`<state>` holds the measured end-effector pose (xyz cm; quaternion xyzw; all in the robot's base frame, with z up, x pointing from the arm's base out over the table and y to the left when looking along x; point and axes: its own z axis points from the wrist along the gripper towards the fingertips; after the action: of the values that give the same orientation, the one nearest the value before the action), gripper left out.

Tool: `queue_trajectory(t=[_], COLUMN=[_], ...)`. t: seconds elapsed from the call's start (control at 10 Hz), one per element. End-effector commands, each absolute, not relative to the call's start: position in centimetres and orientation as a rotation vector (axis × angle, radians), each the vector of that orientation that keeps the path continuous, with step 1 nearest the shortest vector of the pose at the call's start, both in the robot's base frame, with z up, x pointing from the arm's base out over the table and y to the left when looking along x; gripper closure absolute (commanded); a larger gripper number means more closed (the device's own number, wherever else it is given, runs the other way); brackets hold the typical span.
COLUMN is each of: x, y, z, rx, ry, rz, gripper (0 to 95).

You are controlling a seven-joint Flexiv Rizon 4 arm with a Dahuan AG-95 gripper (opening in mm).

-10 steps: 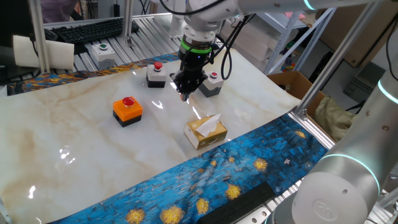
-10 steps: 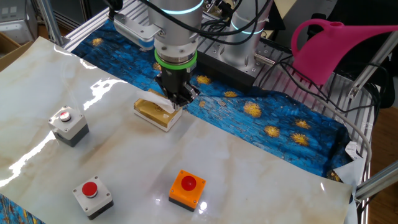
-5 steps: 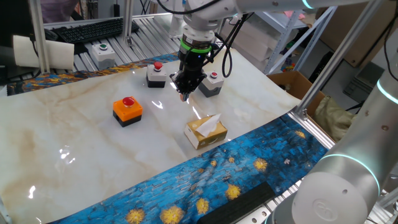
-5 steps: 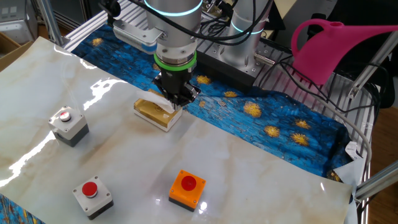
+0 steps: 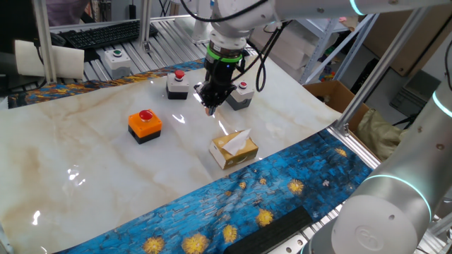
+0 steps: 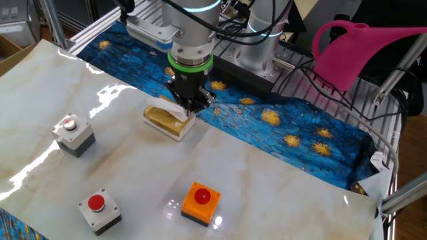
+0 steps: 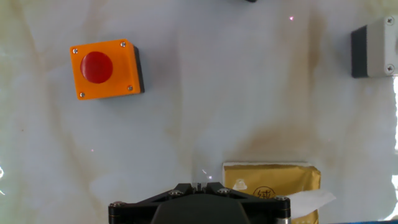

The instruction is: Press three buttons from left to right in sequence

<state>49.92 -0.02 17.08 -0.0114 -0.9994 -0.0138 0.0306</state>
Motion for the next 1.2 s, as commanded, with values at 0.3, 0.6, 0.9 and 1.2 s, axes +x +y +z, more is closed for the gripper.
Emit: queue_trajectory(t=[0.3, 0.6, 0.9, 1.2], x=[50.00, 50.00, 50.00, 50.00], y=[0.00, 0.00, 0.00, 0.00], z=[17.00, 17.00, 17.00, 17.00], rx=[-0.114, -0.157, -0.234, -0.289], ry=[-3.069, -3.067, -3.064, -3.062], rz=[-0.041, -0.040, -0.036, -0.039], gripper=[95.0, 95.0, 95.0, 95.0])
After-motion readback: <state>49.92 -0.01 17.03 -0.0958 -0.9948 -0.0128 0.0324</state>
